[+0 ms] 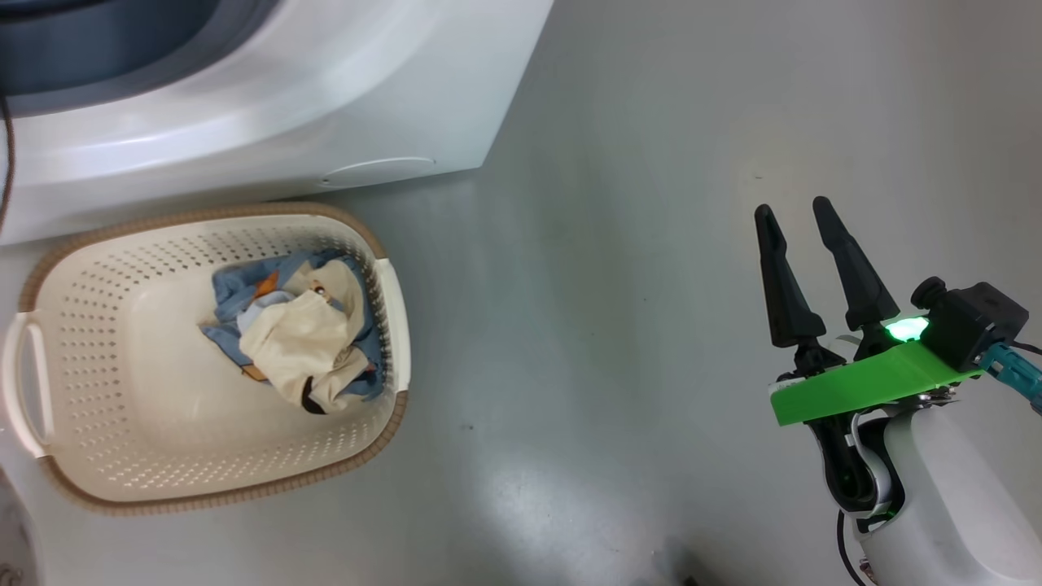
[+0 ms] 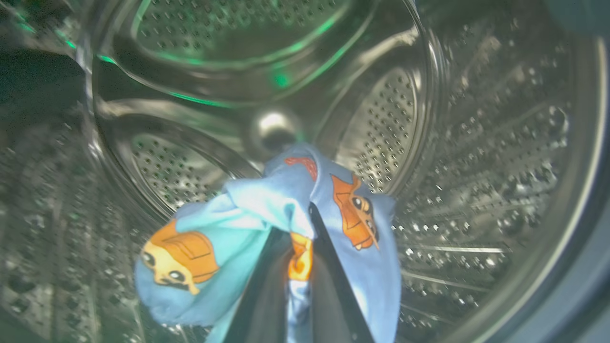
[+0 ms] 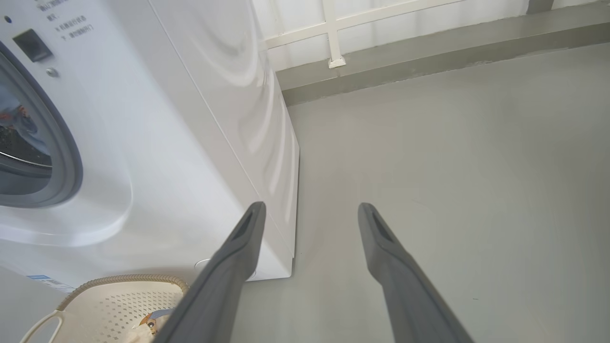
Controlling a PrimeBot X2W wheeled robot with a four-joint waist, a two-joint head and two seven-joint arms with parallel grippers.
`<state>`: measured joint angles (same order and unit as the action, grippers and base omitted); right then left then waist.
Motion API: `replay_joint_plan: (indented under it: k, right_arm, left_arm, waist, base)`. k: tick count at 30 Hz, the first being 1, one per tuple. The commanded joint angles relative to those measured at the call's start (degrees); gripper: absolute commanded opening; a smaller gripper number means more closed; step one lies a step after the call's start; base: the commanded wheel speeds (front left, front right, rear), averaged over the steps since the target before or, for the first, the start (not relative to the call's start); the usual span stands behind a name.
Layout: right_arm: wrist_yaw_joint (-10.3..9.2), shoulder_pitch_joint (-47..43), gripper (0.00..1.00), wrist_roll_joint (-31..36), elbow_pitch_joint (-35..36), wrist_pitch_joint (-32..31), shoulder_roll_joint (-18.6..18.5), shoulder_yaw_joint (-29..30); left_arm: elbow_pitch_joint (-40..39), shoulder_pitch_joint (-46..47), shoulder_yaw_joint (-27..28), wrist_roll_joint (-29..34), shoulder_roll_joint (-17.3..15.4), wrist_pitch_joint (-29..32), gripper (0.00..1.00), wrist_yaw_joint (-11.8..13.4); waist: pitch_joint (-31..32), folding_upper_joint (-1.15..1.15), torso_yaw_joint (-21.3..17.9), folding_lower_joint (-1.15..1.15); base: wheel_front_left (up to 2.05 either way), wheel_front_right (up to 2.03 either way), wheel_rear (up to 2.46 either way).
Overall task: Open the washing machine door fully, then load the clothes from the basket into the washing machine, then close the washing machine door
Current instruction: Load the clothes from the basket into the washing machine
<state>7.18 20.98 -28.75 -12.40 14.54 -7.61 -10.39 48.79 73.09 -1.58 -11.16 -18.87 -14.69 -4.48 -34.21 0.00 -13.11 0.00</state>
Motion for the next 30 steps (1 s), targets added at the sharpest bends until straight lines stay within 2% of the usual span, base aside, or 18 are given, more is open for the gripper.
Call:
replay_joint_plan:
  k: [1,2,18,23,30]
  right_arm:
    - [0.31,-0.1,1.0,-0.8,1.2,0.5,-0.1,-1.1]
    - [0.31,-0.1,1.0,-0.8,1.1,0.5,0.0,-1.1]
    - [0.31,-0.3,1.0,-0.6,0.8,0.5,-0.2,-0.9]
    - [0.31,-0.4,1.0,-0.6,0.7,0.5,-1.0,-0.6]
    - [0.31,-1.1,1.0,-0.4,0.8,0.5,-2.5,-0.5]
  left_arm:
    - [-0.3,-1.0,1.2,0.4,-2.7,-0.3,0.78,0.3]
    - [0.3,-1.2,1.2,0.6,-2.8,-0.3,1.0,0.3]
    - [4.7,-3.4,1.6,1.8,-1.9,-0.3,1.0,-1.3]
    - [4.0,-6.9,2.5,1.7,-0.8,-0.3,1.0,-0.8]
    - [0.1,-14.7,4.2,1.4,1.4,-0.3,1.0,-1.3]
  waist:
    - [-0.2,0.0,-0.5,0.0]
    - [-0.2,0.0,-0.6,0.0]
    - [1.6,0.0,0.6,0.0]
    - [3.3,0.0,1.5,0.0]
    - [6.2,0.0,3.2,0.0]
  base:
    - [0.0,0.0,0.0]
    - [0.0,0.0,0.0]
    - [0.0,0.0,0.0]
    - [0.0,0.0,0.0]
    - [0.0,0.0,0.0]
